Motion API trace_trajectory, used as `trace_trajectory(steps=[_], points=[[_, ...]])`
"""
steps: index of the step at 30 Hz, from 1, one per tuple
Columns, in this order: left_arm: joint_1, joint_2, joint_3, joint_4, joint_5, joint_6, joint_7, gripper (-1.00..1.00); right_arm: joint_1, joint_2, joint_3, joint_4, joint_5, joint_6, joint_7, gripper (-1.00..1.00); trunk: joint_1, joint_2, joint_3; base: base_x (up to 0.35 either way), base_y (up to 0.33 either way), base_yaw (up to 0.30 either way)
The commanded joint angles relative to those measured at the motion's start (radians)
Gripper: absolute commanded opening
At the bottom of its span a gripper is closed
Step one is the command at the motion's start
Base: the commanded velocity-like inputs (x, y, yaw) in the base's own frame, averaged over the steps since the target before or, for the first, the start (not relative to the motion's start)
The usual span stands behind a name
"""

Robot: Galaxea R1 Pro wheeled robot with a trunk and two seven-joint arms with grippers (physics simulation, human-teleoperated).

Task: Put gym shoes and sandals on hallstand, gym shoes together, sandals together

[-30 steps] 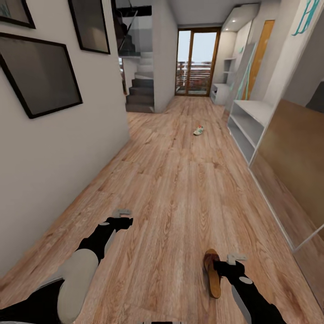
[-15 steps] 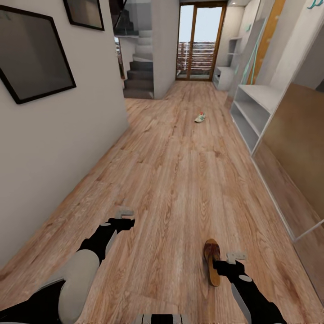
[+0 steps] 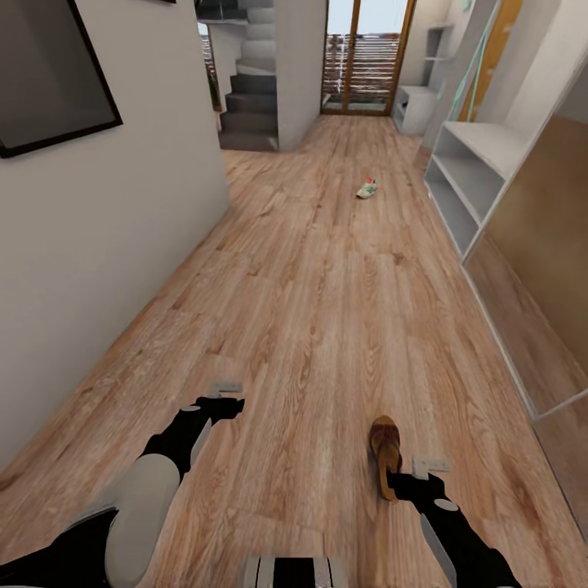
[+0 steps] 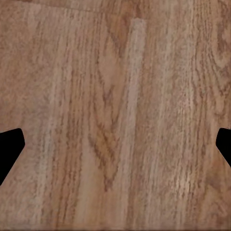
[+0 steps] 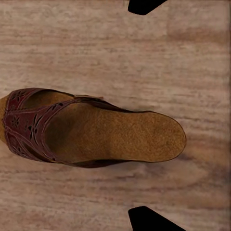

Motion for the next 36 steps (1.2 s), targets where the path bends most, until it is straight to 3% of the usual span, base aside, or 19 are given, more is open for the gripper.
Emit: trace_trajectory(steps=[1, 21, 27, 32, 36], points=[[0.0, -0.001, 0.008, -0.003, -0.009, 0.005, -0.008, 1.0, 0.0, 0.0, 0.001, -0.002, -0.005, 0.006, -0.003, 1.0, 0.0, -0.001, -0.006, 0.0, 0.0, 0.0], [-0.008, -0.008, 0.01, -0.01, -0.009, -0.004, -0.008, 1.0, 0.0, 0.0, 0.001, -0.001, -0.005, 0.005, -0.002, 1.0, 0.009, -0.005, -0.116, 0.0, 0.0, 0.0], [-0.002, -0.007, 0.011, -0.011, -0.009, -0.012, -0.007, 1.0, 0.0, 0.0, 0.001, -0.001, -0.004, 0.005, -0.002, 1.0, 0.009, -0.005, -0.125, 0.0, 0.0, 0.0], [0.002, -0.007, 0.01, -0.011, -0.008, -0.068, -0.008, 1.0, 0.0, 0.0, 0.001, 0.0, -0.003, 0.005, -0.002, 1.0, 0.009, -0.005, -0.134, 0.0, 0.0, 0.0], [0.002, -0.007, 0.009, -0.011, -0.008, -0.112, -0.008, 1.0, 0.0, 0.0, 0.001, 0.001, -0.003, 0.005, -0.002, 1.0, 0.011, -0.006, -0.155, 0.0, 0.0, 0.0]])
